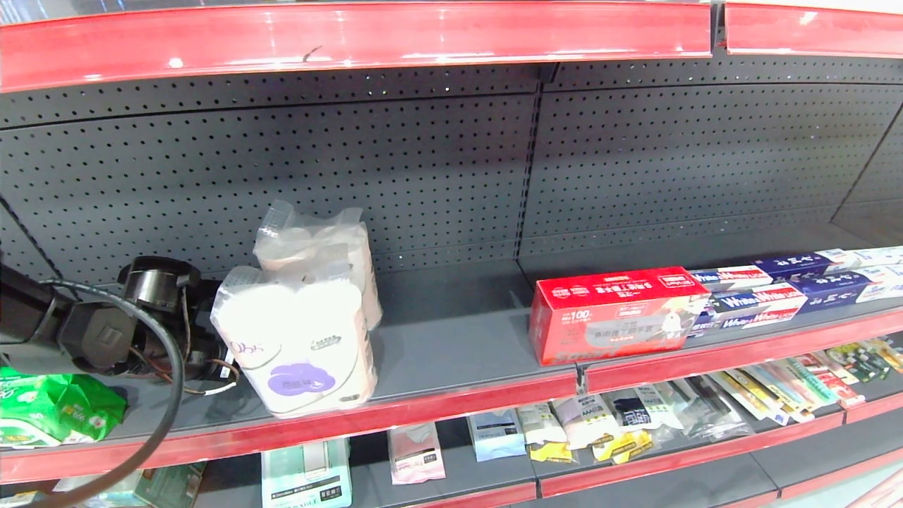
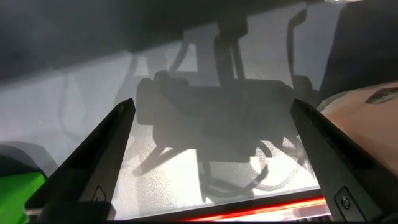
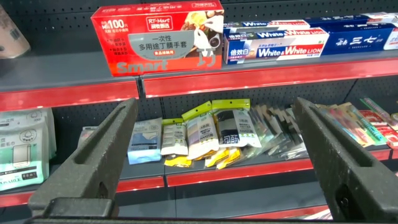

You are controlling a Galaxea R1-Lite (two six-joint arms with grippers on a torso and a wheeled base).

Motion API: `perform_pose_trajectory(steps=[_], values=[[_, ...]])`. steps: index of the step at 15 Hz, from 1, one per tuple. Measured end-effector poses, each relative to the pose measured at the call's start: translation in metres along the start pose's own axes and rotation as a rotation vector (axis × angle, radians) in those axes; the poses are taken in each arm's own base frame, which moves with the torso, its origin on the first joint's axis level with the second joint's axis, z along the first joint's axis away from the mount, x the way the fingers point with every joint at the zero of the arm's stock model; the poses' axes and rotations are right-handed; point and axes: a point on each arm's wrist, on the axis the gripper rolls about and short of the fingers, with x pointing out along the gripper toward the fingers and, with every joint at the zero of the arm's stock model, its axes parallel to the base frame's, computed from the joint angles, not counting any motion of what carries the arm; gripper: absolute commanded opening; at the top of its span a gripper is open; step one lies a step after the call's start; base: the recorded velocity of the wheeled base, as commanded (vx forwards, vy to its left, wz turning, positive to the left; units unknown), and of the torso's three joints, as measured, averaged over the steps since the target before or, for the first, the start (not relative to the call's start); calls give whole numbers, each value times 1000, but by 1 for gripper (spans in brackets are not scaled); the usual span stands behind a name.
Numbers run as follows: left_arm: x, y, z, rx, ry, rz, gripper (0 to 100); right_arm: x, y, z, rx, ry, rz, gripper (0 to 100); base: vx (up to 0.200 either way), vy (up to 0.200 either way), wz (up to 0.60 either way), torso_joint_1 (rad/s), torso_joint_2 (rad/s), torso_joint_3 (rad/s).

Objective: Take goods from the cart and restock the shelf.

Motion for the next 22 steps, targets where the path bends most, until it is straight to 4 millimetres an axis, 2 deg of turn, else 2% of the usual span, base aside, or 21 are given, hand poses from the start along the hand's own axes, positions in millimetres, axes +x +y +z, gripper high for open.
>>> perform_pose_trajectory(steps=[12, 19, 22], values=[[-1, 0, -2, 1, 25, -8, 100, 0, 0, 0, 0, 0, 0, 100, 0, 0, 0, 0, 0, 0], [-4, 9, 11, -15, -25, 8, 100, 0, 0, 0, 0, 0, 1, 100, 0, 0, 0, 0, 0, 0], [1, 11, 14, -47, -26, 10, 100, 0, 0, 0, 0, 0, 0, 100, 0, 0, 0, 0, 0, 0]])
